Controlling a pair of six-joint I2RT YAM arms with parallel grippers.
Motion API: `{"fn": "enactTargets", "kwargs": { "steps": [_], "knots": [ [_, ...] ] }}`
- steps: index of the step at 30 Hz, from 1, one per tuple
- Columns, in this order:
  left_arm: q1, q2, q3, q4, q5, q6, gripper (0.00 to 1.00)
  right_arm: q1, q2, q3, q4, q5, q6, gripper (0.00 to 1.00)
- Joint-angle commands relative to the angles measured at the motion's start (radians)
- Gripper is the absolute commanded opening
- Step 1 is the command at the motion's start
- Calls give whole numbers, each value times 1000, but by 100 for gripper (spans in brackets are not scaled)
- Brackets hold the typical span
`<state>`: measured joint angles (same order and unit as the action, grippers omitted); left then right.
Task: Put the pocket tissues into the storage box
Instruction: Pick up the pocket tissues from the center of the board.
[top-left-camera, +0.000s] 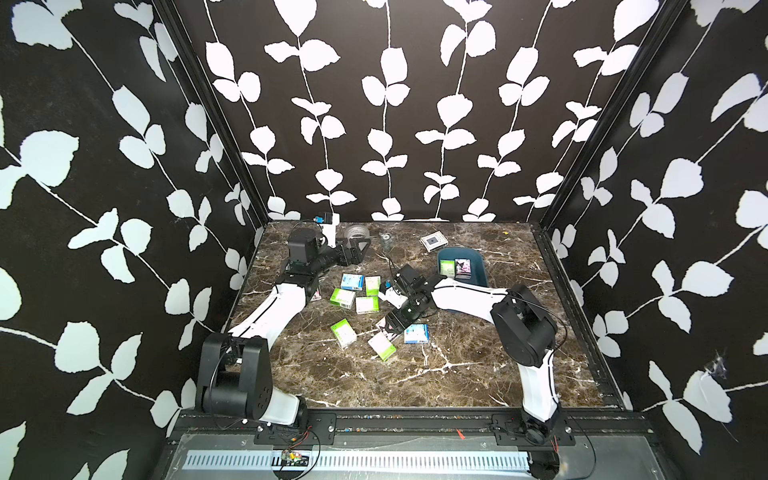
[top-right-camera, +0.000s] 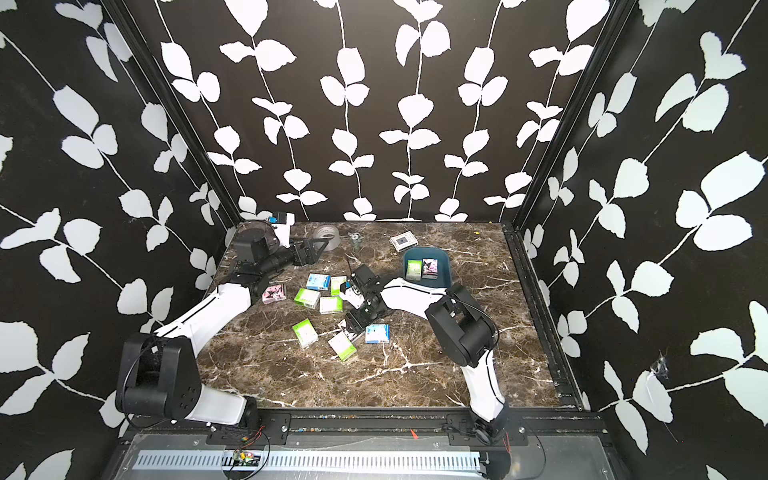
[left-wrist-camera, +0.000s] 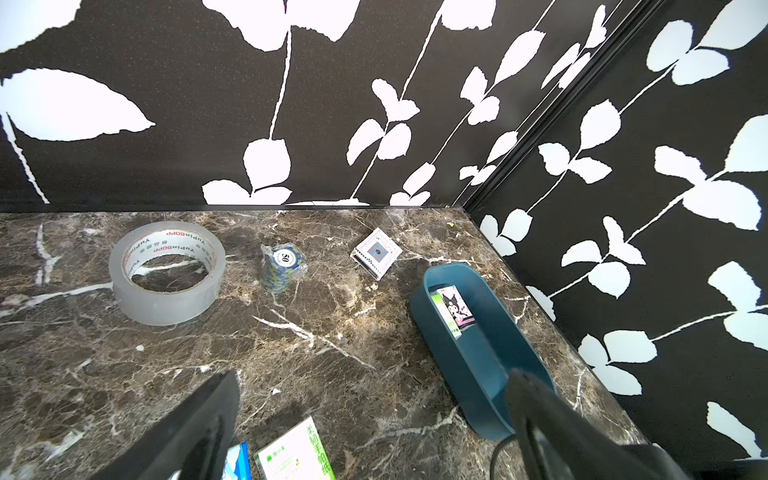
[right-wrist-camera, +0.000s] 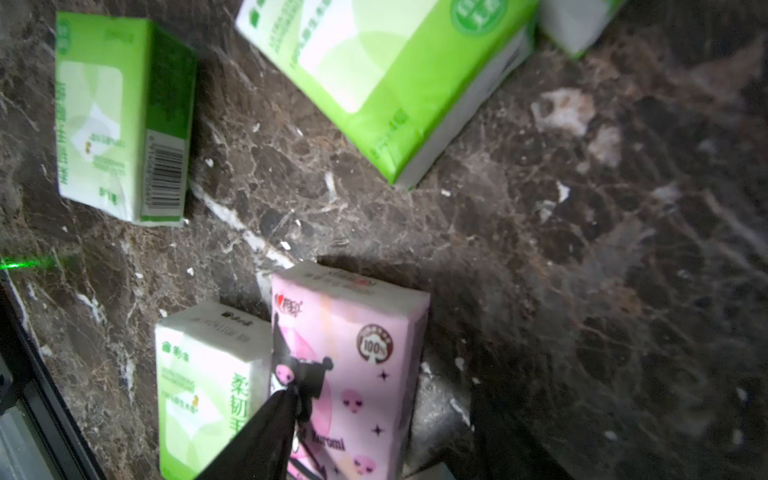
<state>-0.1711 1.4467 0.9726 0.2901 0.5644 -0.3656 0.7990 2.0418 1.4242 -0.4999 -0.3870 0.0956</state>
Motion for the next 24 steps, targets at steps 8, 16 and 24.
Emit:
{"fn": "enactTargets", "kwargs": {
  "steps": [8,16,24],
  "knots": [
    [5,-44,-12,-2,6,32,99,17,37,33,-32,14,5,33],
    [5,-45,-4,-11,11,39,99,13,35,38,-18,35,20,0],
    [6,-42,8,-13,20,37,99,-21,-23,32,22,41,42,0]
  ]
}}
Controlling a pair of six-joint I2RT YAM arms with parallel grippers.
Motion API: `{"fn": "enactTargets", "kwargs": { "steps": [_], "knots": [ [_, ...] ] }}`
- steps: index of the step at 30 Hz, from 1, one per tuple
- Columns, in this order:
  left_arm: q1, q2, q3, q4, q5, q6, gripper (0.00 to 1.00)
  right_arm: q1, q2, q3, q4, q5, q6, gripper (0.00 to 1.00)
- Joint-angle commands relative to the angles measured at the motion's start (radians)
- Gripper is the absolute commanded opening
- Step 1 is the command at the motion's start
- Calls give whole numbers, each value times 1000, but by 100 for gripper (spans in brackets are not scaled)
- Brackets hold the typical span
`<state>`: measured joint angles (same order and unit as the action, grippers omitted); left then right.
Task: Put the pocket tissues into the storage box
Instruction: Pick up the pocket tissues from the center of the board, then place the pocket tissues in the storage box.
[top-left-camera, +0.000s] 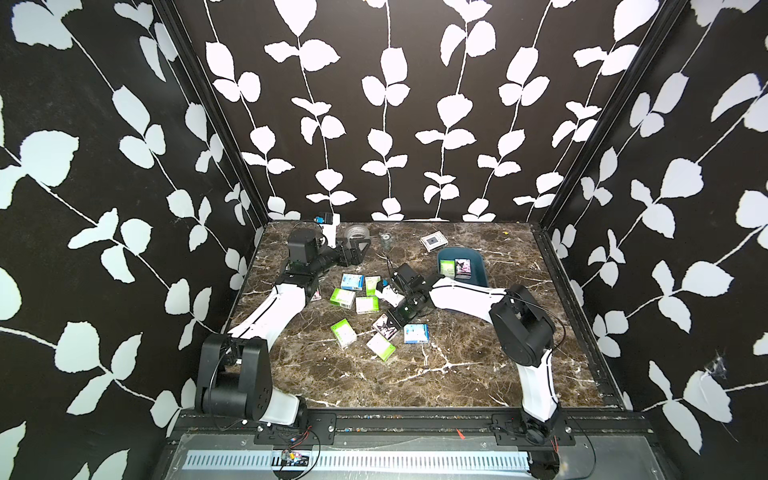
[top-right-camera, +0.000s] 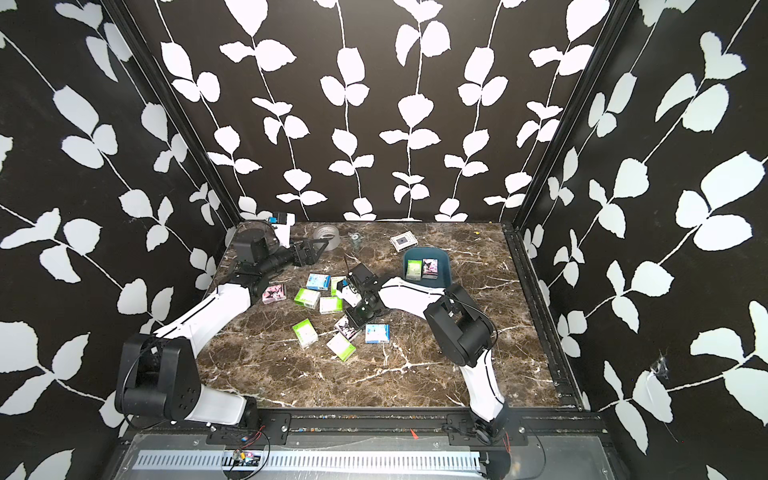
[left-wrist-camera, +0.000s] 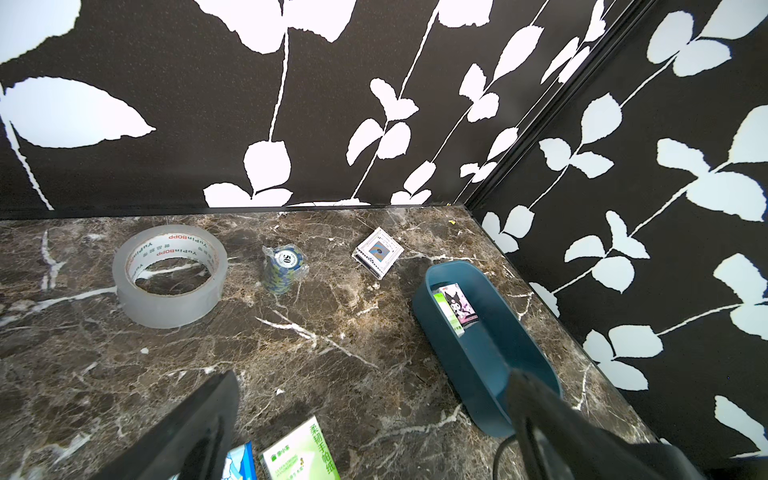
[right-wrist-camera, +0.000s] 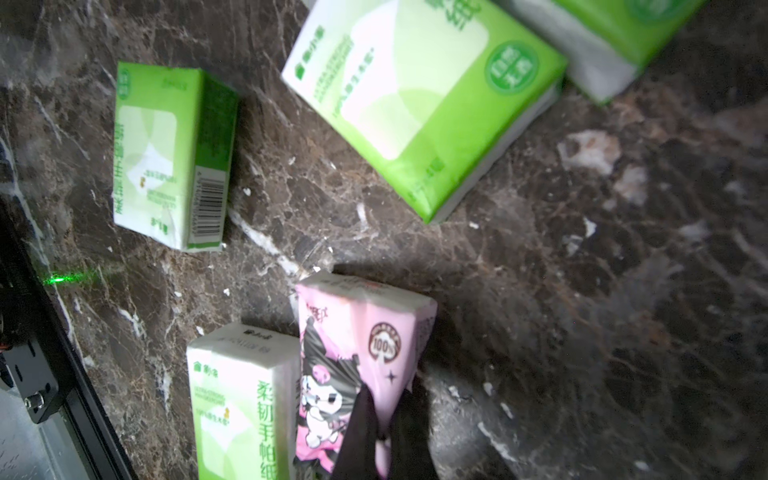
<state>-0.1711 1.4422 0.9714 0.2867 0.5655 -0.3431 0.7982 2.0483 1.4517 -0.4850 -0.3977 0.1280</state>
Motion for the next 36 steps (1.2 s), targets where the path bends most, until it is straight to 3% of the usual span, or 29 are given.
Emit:
{"fn": "enactTargets", "kwargs": {
  "steps": [1,6,14,21,26,36],
  "knots": [
    [5,-36,12,-13,19,15,99,-30,-45,4,13,58,11,0],
    [0,-29,32,-32,21,26,99,-97,-128,2,31,113,23,0],
    [-97,4,98,-115,-7,112,99,-292,-234,-4,34,120,90,0],
    [-110,23,117,-104,-4,108,99,-434,-305,-46,63,186,146,0],
    [-111,21,112,-106,-4,107,99,-520,-270,-54,68,182,194,0],
    [-118,9,106,-113,0,104,99,-568,-116,62,52,151,181,0]
  ]
}}
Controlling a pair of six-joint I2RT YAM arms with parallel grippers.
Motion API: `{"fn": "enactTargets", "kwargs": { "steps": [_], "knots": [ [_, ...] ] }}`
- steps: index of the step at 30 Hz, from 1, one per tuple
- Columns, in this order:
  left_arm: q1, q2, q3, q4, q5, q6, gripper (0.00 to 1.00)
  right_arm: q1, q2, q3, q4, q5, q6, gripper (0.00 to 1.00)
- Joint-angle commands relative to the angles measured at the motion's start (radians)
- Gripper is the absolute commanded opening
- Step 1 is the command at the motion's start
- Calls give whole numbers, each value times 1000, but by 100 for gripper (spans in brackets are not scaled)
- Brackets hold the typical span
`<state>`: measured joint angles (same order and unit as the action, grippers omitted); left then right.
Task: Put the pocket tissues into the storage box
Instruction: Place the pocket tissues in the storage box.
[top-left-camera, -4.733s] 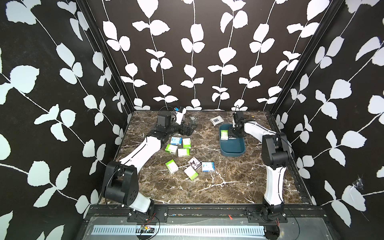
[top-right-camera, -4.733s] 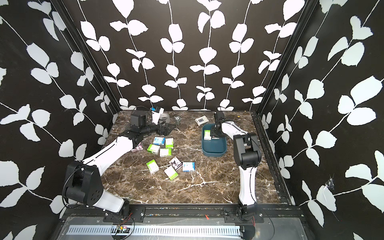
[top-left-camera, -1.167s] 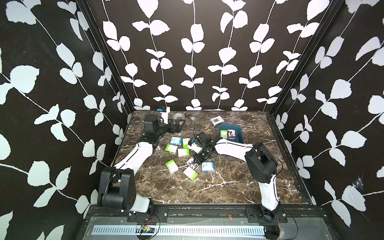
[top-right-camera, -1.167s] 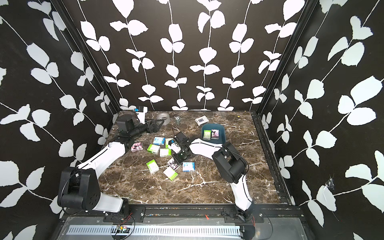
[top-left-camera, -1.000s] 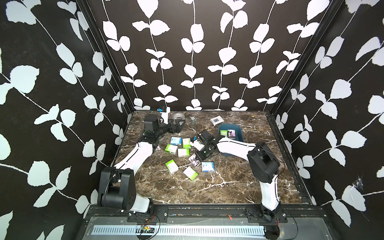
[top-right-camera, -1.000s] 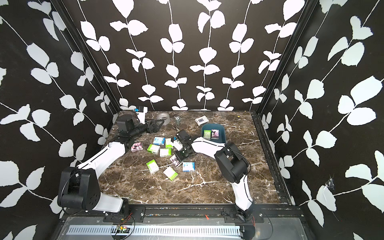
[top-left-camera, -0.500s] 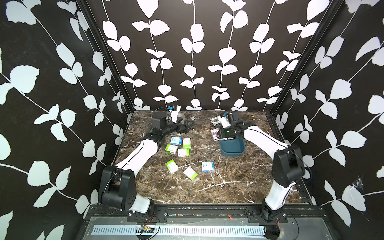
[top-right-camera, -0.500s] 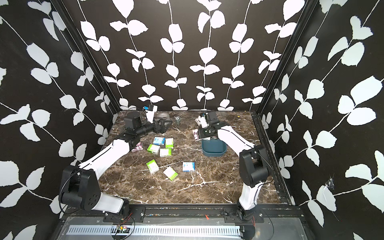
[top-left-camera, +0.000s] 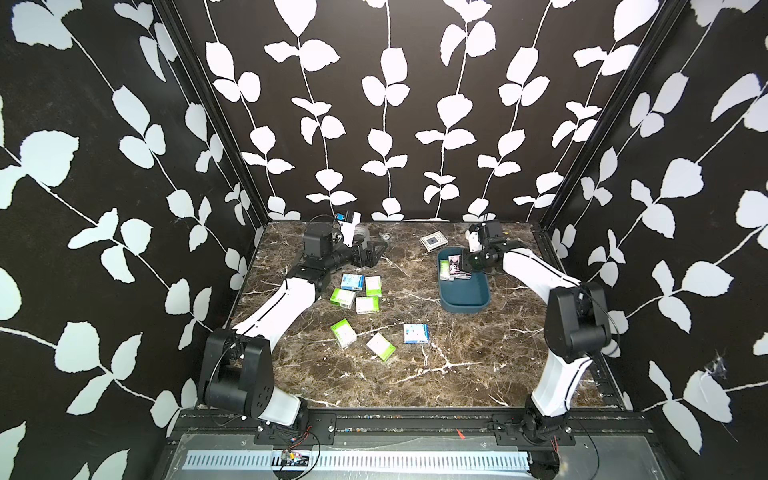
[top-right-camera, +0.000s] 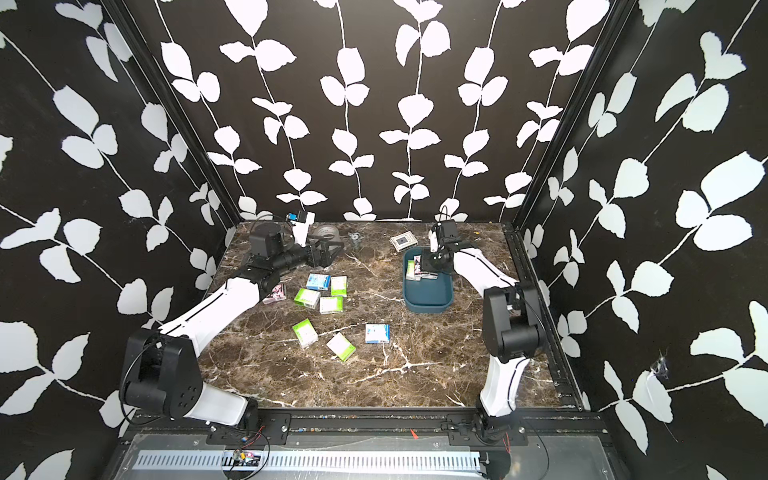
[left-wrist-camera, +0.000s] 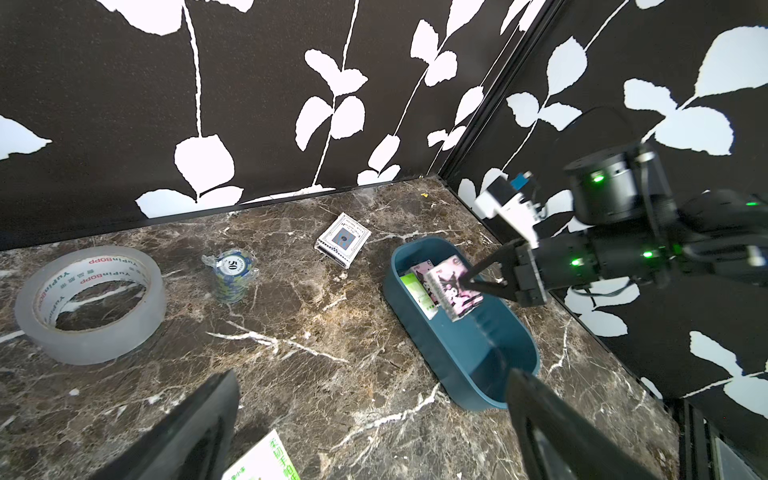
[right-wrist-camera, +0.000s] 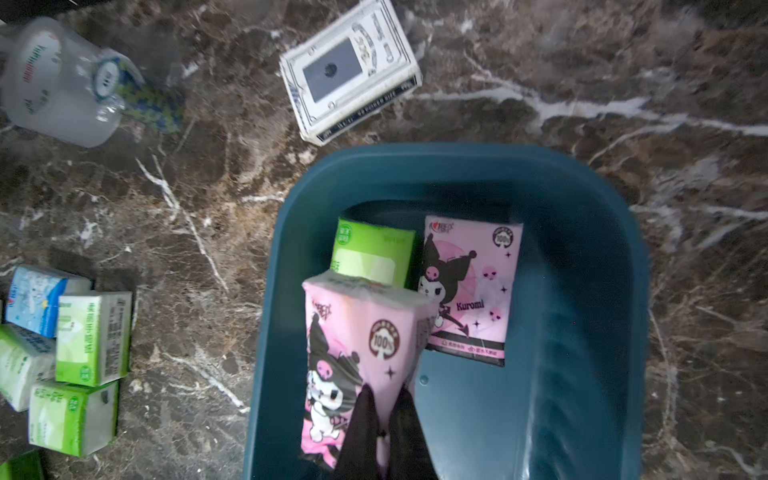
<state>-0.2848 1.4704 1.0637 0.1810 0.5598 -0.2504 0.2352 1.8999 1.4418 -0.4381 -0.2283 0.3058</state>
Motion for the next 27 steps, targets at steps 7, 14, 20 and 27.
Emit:
{"fn": "enactTargets", "kwargs": {
  "steps": [7,14,20,27],
  "knots": [
    [-5,-24,7,-9,4,17,99,-5,114,148,-4,-30,2,0],
    [-6,-28,4,-16,0,25,99,-4,164,183,-17,-40,-1,0],
    [-6,-35,5,-36,-6,41,99,-3,203,213,-20,-61,2,0],
    [-6,-32,8,-41,-6,45,99,5,231,238,-25,-80,4,0]
  ]
}}
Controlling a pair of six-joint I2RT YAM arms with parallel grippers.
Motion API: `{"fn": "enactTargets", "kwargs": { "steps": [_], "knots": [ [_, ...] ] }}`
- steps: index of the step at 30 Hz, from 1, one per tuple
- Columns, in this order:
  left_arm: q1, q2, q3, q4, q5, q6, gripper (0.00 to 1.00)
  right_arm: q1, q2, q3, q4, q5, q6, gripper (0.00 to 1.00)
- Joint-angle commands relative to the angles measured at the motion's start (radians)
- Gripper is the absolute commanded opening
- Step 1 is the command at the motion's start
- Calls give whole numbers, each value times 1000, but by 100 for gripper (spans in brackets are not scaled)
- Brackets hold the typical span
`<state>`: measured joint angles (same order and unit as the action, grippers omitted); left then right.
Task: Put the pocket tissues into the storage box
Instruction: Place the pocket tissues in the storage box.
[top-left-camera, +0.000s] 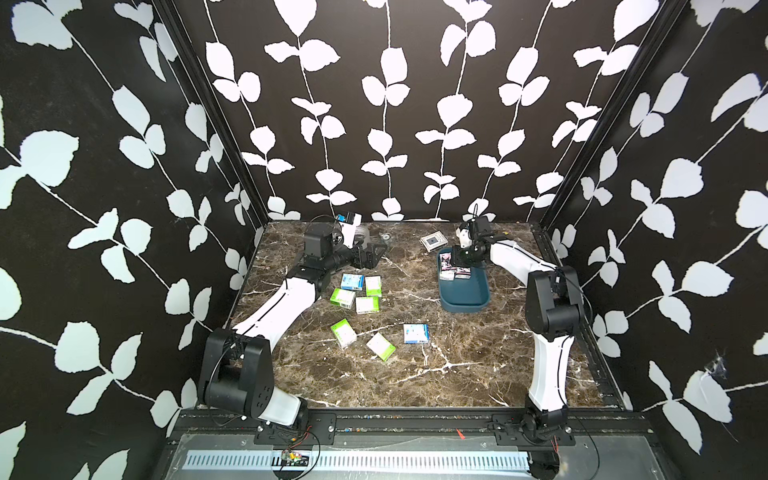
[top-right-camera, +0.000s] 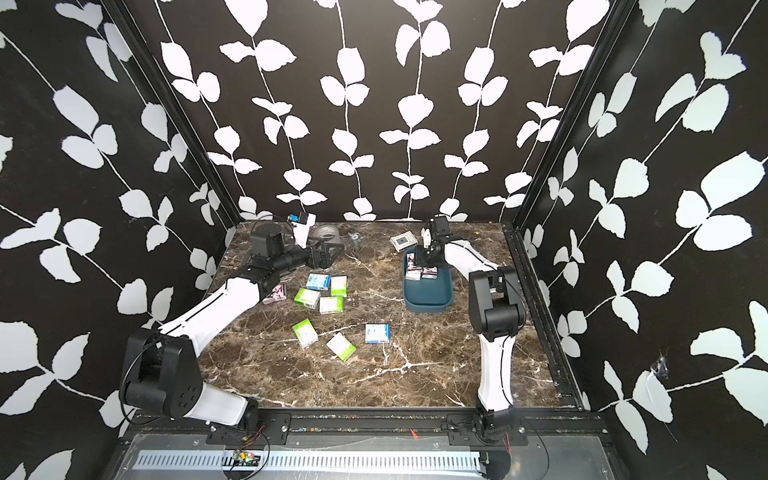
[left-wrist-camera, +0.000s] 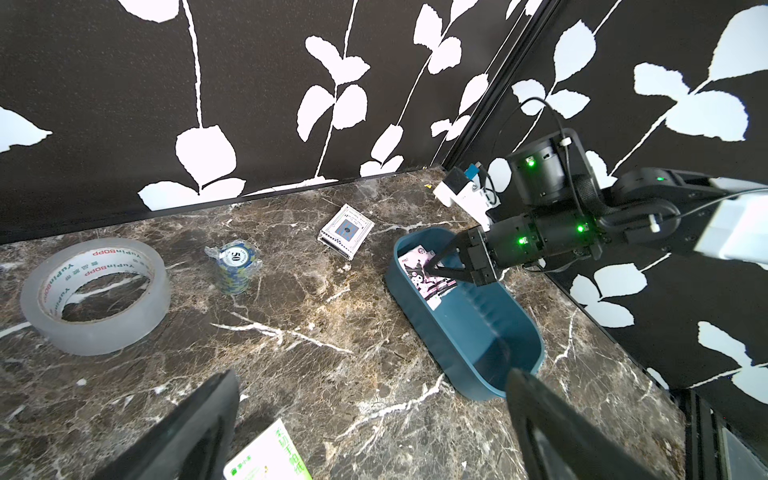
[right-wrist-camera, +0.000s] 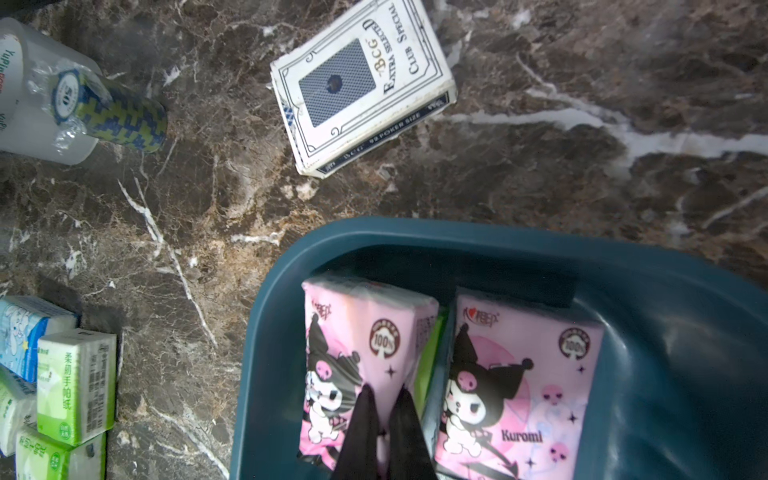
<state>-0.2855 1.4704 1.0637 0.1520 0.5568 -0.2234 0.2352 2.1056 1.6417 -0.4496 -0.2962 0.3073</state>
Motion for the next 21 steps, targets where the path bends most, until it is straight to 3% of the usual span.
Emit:
{"fn": "enactTargets", "kwargs": {
  "steps": [1,16,21],
  "knots": [
    [-4,-32,8,-10,-2,18,99,10,29,42,-16,-14,2,0],
    [-4,-24,15,-7,7,12,99,28,31,44,-19,-35,5,21],
    [-5,-18,13,5,12,3,99,29,2,38,-19,-35,-10,39]
  ]
}}
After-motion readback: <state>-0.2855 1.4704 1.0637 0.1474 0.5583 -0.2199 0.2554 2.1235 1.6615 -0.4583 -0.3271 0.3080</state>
